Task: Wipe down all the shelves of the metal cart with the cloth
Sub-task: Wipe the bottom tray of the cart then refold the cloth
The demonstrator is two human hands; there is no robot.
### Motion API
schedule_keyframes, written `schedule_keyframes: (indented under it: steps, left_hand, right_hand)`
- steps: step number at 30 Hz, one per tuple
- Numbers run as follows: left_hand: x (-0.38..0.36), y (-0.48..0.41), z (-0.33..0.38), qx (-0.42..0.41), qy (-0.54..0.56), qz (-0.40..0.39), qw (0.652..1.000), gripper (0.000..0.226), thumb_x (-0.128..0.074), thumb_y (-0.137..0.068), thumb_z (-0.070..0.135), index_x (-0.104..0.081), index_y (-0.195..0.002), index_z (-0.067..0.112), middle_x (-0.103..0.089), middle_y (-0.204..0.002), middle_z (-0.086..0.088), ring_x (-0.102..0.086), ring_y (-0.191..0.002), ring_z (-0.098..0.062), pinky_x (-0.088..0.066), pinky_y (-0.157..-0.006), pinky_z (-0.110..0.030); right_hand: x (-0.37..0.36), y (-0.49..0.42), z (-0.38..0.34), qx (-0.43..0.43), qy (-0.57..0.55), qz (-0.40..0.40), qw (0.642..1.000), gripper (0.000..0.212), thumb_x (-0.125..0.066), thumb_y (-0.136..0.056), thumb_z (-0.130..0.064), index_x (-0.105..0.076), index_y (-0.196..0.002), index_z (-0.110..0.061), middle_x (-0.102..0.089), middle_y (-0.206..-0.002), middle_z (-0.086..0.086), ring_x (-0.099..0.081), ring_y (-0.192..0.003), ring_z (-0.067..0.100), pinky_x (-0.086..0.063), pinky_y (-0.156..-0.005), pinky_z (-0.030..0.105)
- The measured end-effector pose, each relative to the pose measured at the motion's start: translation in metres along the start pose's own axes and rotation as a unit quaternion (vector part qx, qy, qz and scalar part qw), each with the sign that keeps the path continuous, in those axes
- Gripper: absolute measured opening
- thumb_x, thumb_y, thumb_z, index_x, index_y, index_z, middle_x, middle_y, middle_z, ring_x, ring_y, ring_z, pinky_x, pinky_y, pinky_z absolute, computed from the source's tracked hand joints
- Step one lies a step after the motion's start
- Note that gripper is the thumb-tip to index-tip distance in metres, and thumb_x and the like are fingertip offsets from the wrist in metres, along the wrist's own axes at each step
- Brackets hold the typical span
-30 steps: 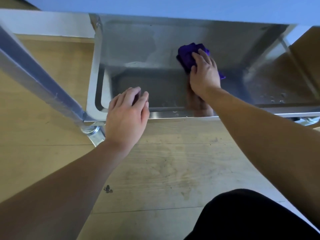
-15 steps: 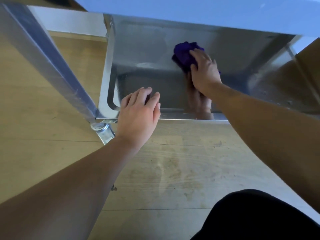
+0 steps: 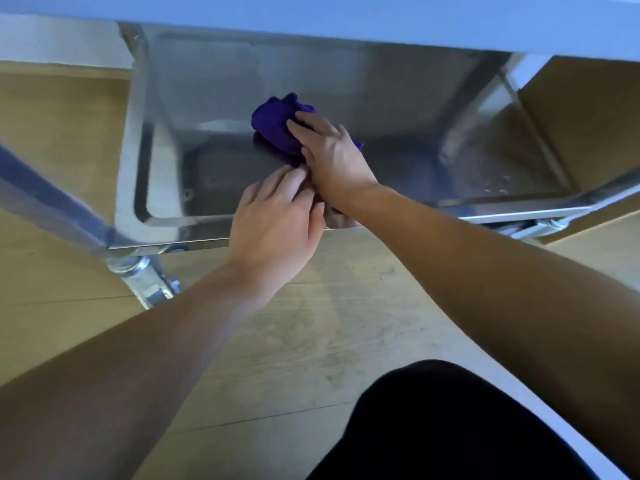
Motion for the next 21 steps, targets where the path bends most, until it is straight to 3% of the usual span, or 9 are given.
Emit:
schedule_keyframes:
  steps: [7,13,19,21]
  left_hand:
    - [-0.026,-0.025,0.068,-0.087,0.023,-0.036,0.995,0.038,-0.041,-0.095,0.025,-0.065,-0.121,0.009,-0.057,-0.133,-0.005,-0.048,-0.129,-0.025,-0.043,-0.097,-0.043]
    - [-0.057,-0.045,0.107,-0.115,0.046,-0.048,0.991,0.032,-0.049,-0.096,0.02,-0.065,-0.12,0.006,-0.058,-0.133,-0.008,-0.051,-0.128,-0.029,-0.044,-0.097,-0.045]
    - [-0.061,-0.04,0.104,-0.13,0.066,0.004,0.989,0.033,-0.044,-0.099,0.019,-0.063,-0.123,0.005,-0.058,-0.132,-0.011,-0.053,-0.126,-0.031,-0.041,-0.101,-0.045]
    - [-0.061,-0.039,0.107,-0.133,0.056,0.008,0.99,0.034,-0.043,-0.099,0.019,-0.062,-0.123,0.004,-0.059,-0.131,-0.012,-0.053,-0.126,-0.032,-0.041,-0.101,-0.045]
  right_hand:
    - [0.046,0.065,0.094,-0.132,-0.013,0.025,0.991,0.052,-0.041,-0.091,-0.001,-0.048,-0.14,-0.018,-0.039,-0.15,0.004,-0.043,-0.124,0.035,-0.036,-0.107,0.037]
    - [0.085,0.139,0.174,-0.141,0.047,0.034,0.988,0.051,-0.048,-0.085,-0.001,-0.053,-0.135,-0.008,-0.047,-0.144,0.015,-0.049,-0.125,0.037,-0.036,-0.104,0.039]
    - [0.105,0.181,0.251,-0.359,0.009,0.076,0.93,0.047,-0.041,-0.097,-0.008,-0.046,-0.142,-0.021,-0.033,-0.155,0.004,-0.033,-0.138,0.033,-0.025,-0.115,0.036]
    - [0.099,0.172,0.231,-0.363,0.013,0.089,0.927,0.045,-0.043,-0.095,-0.011,-0.05,-0.139,-0.019,-0.04,-0.15,0.004,-0.038,-0.133,0.033,-0.03,-0.111,0.037]
Point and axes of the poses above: each hand's wrist, its own y-axis away from the middle knuckle, its own x-axis out of the back of the hand, z = x × y, the point moved 7 cm from there along -y, towards the middle knuckle
